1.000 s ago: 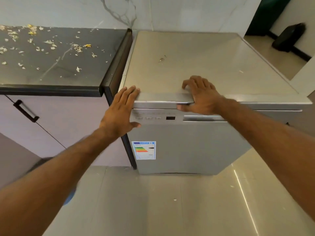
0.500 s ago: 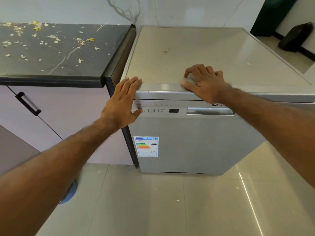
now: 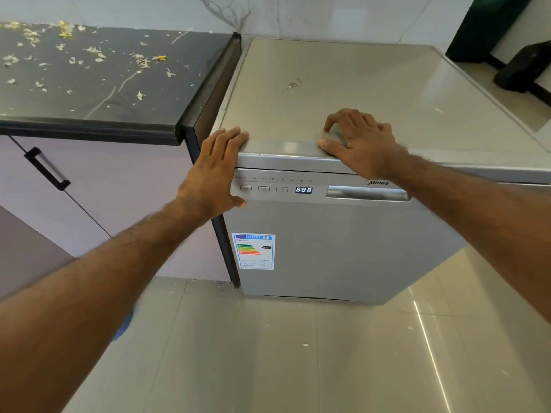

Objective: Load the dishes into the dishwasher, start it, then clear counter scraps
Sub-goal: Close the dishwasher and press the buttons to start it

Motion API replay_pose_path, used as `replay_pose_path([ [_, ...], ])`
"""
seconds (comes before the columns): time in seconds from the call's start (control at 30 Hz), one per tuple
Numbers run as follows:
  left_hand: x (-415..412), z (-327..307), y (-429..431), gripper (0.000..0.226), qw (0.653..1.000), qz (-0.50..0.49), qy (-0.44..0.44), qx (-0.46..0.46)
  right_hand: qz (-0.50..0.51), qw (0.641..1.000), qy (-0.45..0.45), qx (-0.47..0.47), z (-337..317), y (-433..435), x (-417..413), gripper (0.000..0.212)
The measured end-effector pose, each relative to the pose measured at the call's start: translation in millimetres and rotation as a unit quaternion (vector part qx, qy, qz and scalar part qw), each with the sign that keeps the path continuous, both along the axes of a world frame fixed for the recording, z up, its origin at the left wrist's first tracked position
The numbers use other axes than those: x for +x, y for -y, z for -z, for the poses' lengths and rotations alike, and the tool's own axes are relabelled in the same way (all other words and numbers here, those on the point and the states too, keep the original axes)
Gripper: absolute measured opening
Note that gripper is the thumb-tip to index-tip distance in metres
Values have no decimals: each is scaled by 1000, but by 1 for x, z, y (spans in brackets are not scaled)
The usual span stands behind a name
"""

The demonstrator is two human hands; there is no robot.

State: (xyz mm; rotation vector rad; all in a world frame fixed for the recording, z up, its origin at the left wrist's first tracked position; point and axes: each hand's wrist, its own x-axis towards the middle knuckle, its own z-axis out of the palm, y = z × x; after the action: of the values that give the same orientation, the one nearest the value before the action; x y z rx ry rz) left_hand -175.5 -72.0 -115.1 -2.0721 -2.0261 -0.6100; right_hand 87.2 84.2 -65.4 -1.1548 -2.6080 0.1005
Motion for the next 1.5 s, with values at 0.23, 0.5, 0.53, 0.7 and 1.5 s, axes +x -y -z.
replay_pose_path([
  [0.23,3,6,-3,118,999,-13,14,29,-7,1000,2,-1,0,-2,0,37],
  [0.5,8,9,-5,114,998,-22,29,54,-8,1000,-8,-8,0,-1,1,35],
  [0.53,10,10,-5,113,997,-24,34,58,-8,1000,-8,-7,0,-1,1,35],
  [0.7,14,12,-6,111,996,-43,44,72,-7,1000,-8,-5,1,-2,1,36],
  [1.5,16,20,-11,100,992,-60,51,103,-5,1000,-27,-4,2,-1,0,33],
])
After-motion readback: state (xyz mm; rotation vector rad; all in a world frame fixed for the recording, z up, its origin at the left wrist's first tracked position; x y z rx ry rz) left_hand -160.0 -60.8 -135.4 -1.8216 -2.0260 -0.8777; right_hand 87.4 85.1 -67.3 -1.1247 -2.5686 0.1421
